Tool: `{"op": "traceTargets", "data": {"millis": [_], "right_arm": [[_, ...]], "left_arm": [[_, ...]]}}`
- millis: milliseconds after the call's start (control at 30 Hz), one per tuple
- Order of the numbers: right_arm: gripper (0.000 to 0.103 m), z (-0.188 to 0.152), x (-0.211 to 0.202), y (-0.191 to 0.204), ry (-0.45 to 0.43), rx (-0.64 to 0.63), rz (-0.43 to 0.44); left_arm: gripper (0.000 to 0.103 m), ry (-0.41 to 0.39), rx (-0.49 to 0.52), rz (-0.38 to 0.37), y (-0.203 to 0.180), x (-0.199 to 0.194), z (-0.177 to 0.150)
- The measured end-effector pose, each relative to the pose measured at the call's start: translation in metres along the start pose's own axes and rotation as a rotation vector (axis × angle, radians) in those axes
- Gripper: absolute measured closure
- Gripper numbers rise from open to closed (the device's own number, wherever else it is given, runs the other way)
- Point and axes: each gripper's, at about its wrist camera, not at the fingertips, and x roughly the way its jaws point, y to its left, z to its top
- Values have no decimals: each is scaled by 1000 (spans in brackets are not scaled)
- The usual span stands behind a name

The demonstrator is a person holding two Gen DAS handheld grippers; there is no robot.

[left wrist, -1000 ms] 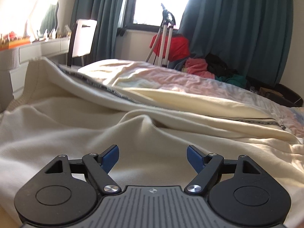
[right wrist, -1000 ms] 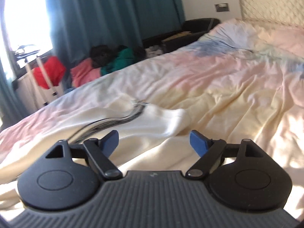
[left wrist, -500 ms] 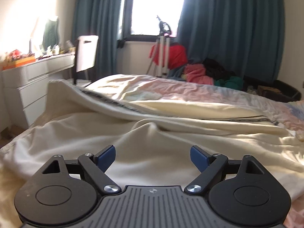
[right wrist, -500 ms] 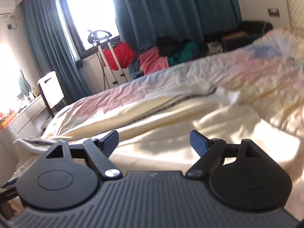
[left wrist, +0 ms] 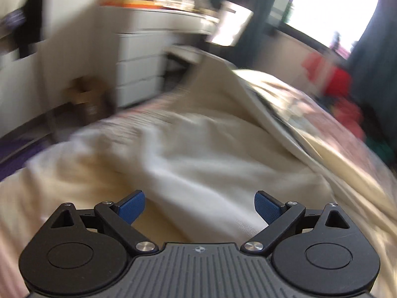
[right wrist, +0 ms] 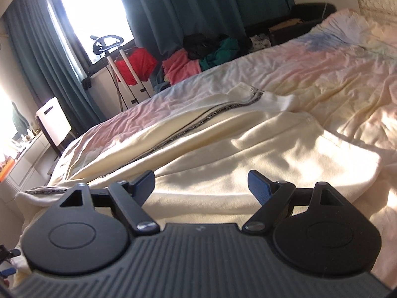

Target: Fold clothes

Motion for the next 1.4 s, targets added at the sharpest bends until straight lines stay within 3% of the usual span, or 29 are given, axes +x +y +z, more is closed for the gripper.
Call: {"op": "traceTargets", "data": {"millis": [133, 200, 400, 500, 600, 733, 867, 967, 1133, 1200, 1267, 1300, 1333, 1367, 1400], "right_arm": [[20, 2, 6, -11, 23, 50, -15], [20, 4, 6, -17, 24, 75, -8], [20, 14, 6, -36, 0, 147, 32], [20, 18, 5, -57, -24, 225, -24], [20, 18, -1, -92, -73, 383, -110], [20, 10, -10, -136, -132, 539, -253], [20, 1, -20, -179, -189, 694, -394], [20, -12, -14, -193, -141, 805, -422], [25, -20, 17, -202, -51, 885, -352], [35, -20, 33, -209, -9, 909, -319], [50, -18, 44, -213, 11, 892, -335], [58, -15, 48, -213, 12, 867, -348], [79, -13, 51, -213, 14, 842, -360], [91, -11, 55, -213, 13, 817, -371], [93, -9, 51, -212, -7, 798, -369]], "left_arm": [[7, -34, -157, 83, 42, 0, 21], [7, -22, -225, 78, 57, 5, 21], [11, 94, -488, -50, 93, 25, 8], [14, 98, -497, -113, 94, 27, 8], [17, 107, -530, -192, 96, 35, 6], [25, 178, -599, -303, 101, 62, 5], [34, 212, -618, -302, 101, 75, -1], [38, 198, -614, -302, 101, 76, -5], [49, 175, -650, -311, 105, 81, -9], [56, 172, -659, -312, 107, 83, -9], [70, 170, -671, -312, 109, 86, -7], [83, 168, -678, -313, 110, 86, -7], [84, 165, -683, -320, 111, 87, -7], [86, 159, -682, -327, 112, 86, -7], [89, 149, -675, -333, 112, 83, -7]]}}
